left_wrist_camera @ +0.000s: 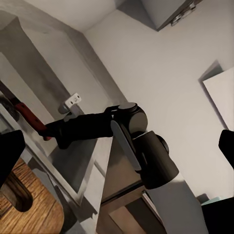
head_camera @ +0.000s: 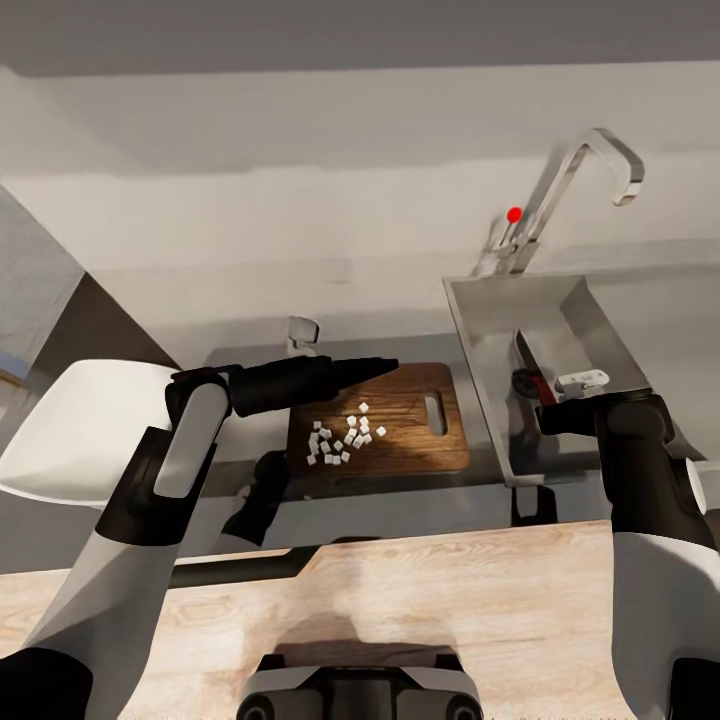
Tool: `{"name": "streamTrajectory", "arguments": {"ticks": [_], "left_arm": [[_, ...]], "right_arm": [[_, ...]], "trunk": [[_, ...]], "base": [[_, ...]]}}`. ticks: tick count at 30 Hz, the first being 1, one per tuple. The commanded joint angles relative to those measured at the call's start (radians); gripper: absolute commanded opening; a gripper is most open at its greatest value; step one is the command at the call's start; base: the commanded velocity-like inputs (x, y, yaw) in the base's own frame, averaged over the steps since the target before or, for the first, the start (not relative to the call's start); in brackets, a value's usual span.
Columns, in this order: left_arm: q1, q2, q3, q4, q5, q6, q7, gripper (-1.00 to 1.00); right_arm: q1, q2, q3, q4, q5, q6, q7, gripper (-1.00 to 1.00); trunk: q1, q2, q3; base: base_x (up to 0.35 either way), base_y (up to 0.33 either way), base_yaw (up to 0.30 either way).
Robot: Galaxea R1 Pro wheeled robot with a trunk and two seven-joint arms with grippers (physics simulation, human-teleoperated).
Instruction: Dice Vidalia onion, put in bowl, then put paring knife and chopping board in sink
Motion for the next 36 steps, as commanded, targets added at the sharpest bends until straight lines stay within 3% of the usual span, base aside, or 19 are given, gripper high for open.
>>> {"name": "streamTrajectory", "arguments": {"ticks": [1, 36], "left_arm": [[-0.001, 0.0, -0.001, 0.0, 0.002, 0.005, -0.001, 1.0], [-0.001, 0.0, -0.003, 0.0, 0.002, 0.004, -0.001, 1.0]], "right_arm": [[-0.001, 0.0, 0.0, -0.001, 0.009, 0.002, 0.01, -1.0], [-0.001, 0.0, 0.0, -0.001, 0.009, 0.002, 0.01, -1.0]], "trunk": [[0.001, -0.002, -0.002], [0.001, -0.002, -0.022]], "base": [[0.0, 0.0, 0.0], [0.0, 0.0, 0.0]]}}
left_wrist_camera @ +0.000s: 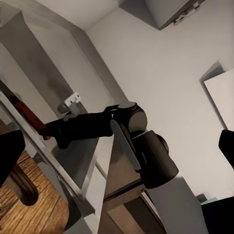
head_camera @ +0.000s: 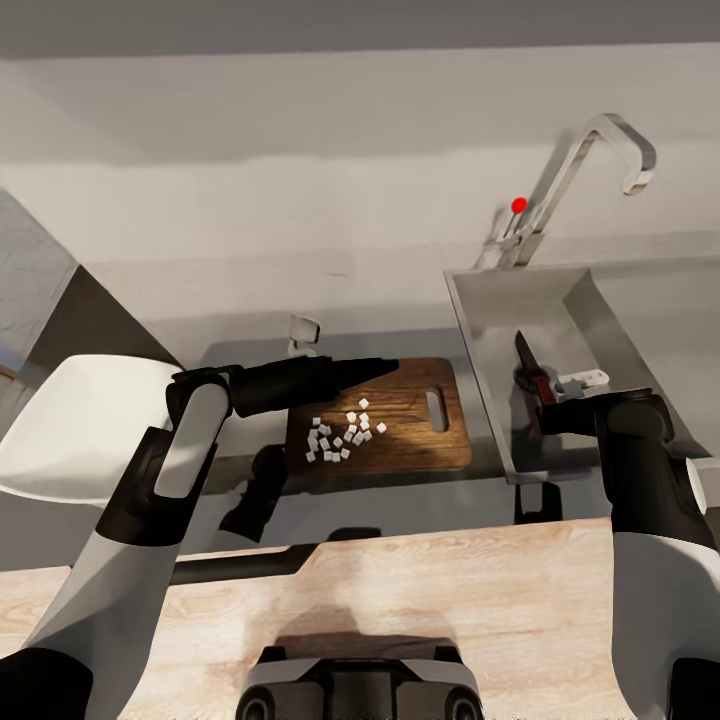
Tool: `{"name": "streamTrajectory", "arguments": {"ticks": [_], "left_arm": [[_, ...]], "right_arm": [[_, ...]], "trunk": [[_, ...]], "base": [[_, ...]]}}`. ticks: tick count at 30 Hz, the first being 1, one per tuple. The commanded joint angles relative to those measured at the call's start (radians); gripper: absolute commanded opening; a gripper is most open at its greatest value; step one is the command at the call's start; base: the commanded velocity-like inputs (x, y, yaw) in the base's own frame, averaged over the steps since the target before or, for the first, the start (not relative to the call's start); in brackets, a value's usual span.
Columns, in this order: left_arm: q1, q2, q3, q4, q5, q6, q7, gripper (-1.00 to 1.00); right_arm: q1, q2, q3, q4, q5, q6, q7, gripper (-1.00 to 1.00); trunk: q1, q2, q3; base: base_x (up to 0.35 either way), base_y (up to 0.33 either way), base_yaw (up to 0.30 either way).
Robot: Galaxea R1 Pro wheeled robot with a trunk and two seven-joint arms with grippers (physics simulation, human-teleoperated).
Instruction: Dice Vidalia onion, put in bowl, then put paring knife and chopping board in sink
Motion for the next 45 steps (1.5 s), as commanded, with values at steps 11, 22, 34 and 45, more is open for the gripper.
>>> {"name": "streamTrajectory", "arguments": {"ticks": [11, 22, 34, 45], "left_arm": [[-0.001, 0.0, 0.0, 0.0, 0.002, 0.004, -0.001, 1.0], [-0.001, 0.0, 0.0, 0.0, 0.002, 0.003, -0.001, 1.0], [-0.001, 0.0, 0.0, 0.0, 0.002, 0.004, -0.001, 1.0], [-0.001, 0.0, 0.0, 0.0, 0.002, 0.003, -0.001, 1.0]], "right_arm": [[-0.001, 0.0, -0.001, -0.001, 0.009, 0.003, 0.01, -1.0], [-0.001, 0.0, -0.002, -0.004, 0.009, 0.003, 0.01, 1.0], [-0.001, 0.0, -0.002, -0.004, 0.009, 0.003, 0.011, 1.0], [-0.001, 0.0, -0.002, -0.006, 0.009, 0.003, 0.012, 1.0]], "trunk": [[0.0, -0.002, -0.006], [0.0, -0.002, -0.006], [0.0, -0.002, -0.006], [0.0, -0.002, 0.003]], "base": [[0.0, 0.0, 0.0], [0.0, 0.0, 0.0], [0.0, 0.0, 0.0], [0.0, 0.0, 0.0]]}}
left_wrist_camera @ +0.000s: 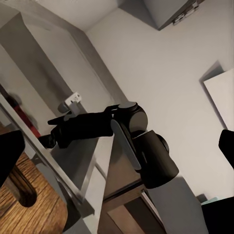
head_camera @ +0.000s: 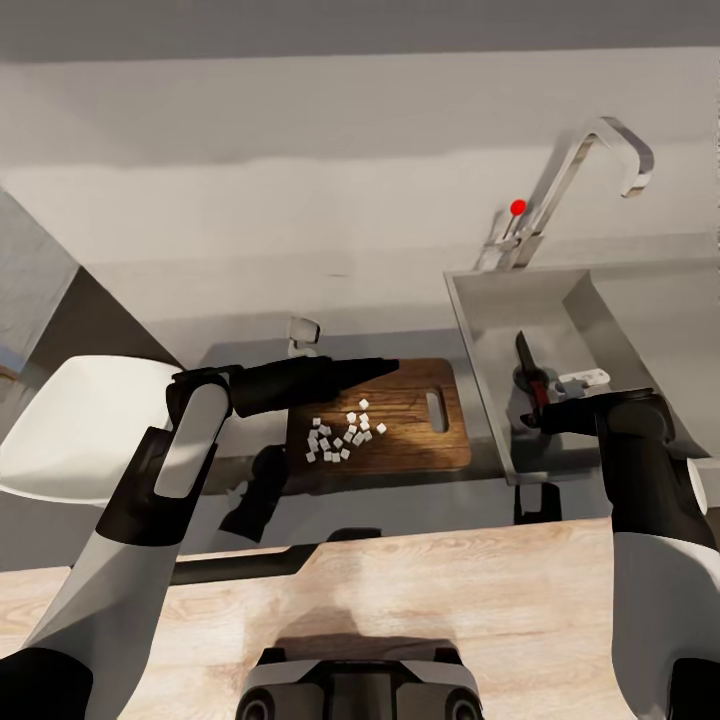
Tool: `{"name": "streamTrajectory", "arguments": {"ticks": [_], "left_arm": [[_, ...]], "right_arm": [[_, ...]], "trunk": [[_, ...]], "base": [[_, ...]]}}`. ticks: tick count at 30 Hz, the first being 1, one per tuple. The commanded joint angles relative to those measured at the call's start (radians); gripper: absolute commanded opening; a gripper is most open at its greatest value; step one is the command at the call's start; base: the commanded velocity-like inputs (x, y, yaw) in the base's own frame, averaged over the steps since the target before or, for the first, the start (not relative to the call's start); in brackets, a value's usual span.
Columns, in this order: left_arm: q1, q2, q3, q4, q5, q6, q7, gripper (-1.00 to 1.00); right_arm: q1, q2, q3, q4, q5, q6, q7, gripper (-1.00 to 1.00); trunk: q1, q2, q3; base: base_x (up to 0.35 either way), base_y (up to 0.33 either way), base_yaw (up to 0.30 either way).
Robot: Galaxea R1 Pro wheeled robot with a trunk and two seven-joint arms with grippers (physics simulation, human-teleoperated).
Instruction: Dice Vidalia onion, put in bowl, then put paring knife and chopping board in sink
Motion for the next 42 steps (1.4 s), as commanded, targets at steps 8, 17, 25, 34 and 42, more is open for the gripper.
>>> {"name": "streamTrajectory", "arguments": {"ticks": [8, 17, 25, 34, 42], "left_arm": [[-0.001, 0.001, 0.0, 0.0, 0.001, 0.004, -0.001, 1.0], [-0.001, 0.0, 0.0, 0.002, 0.001, 0.004, -0.001, 1.0], [-0.001, 0.001, 0.0, 0.005, 0.001, 0.004, -0.001, 1.0], [-0.001, 0.001, -0.002, 0.009, 0.001, 0.004, -0.001, 1.0], [-0.001, 0.0, -0.002, 0.009, 0.001, 0.004, -0.001, 1.0]], "right_arm": [[-0.001, 0.0, 0.0, -0.008, 0.01, 0.002, 0.01, 1.0], [-0.001, 0.0, 0.0, -0.038, 0.011, 0.002, 0.044, 1.0], [-0.001, 0.0, -0.003, -0.081, 0.011, 0.002, 0.103, 1.0], [-0.001, -0.001, -0.04, -0.089, 0.011, -0.005, 0.128, 1.0], [-0.001, -0.001, -0.146, -0.089, 0.011, -0.018, 0.292, 1.0]], "trunk": [[0.001, -0.002, 0.011], [0.001, -0.002, 0.026], [0.001, -0.002, 0.039], [0.001, -0.002, 0.047], [0.001, -0.002, 0.047]], "base": [[0.0, 0.0, 0.0], [0.0, 0.0, 0.0], [0.0, 0.0, 0.0], [0.0, 0.0, 0.0], [0.0, 0.0, 0.0]]}}
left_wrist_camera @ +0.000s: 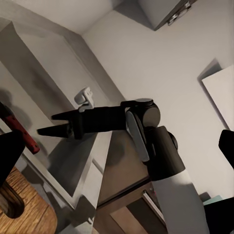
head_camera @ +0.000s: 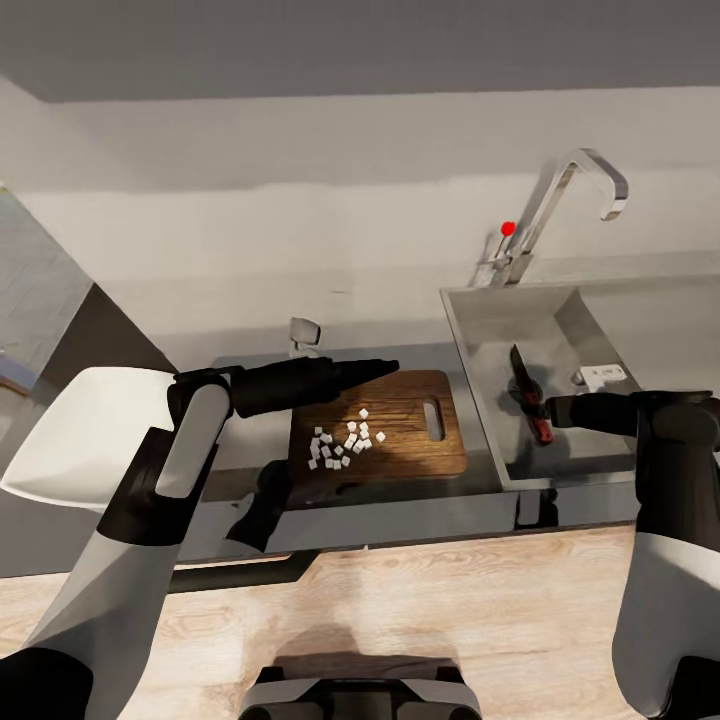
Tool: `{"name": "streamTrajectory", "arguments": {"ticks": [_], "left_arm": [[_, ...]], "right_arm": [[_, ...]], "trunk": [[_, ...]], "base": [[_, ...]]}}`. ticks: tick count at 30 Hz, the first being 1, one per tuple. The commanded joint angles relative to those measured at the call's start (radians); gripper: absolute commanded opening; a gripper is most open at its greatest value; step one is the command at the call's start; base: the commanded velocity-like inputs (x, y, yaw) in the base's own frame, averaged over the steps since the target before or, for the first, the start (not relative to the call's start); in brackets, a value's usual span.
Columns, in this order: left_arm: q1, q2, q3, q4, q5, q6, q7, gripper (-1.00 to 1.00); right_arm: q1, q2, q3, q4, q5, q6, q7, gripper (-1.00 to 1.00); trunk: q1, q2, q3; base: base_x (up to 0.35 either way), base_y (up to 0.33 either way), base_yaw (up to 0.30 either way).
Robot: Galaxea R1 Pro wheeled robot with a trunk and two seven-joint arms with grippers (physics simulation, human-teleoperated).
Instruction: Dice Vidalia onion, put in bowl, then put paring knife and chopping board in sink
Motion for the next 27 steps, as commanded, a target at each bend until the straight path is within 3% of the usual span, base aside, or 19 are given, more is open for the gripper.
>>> {"name": "streamTrajectory", "arguments": {"ticks": [1, 27], "left_arm": [[-0.001, 0.0, 0.0, 0.0, 0.002, 0.004, -0.001, 1.0], [-0.001, -0.001, 0.0, 0.002, 0.002, 0.004, 0.0, 1.0]], "right_arm": [[-0.001, 0.0, -0.005, -0.001, 0.009, -0.006, 0.035, 1.0], [-0.001, -0.009, -0.01, -0.012, 0.011, -0.013, 0.053, 1.0]], "trunk": [[0.001, -0.002, -0.001], [0.001, -0.002, 0.014]], "base": [[0.0, 0.0, 0.0], [-0.033, 0.026, -0.029]]}}
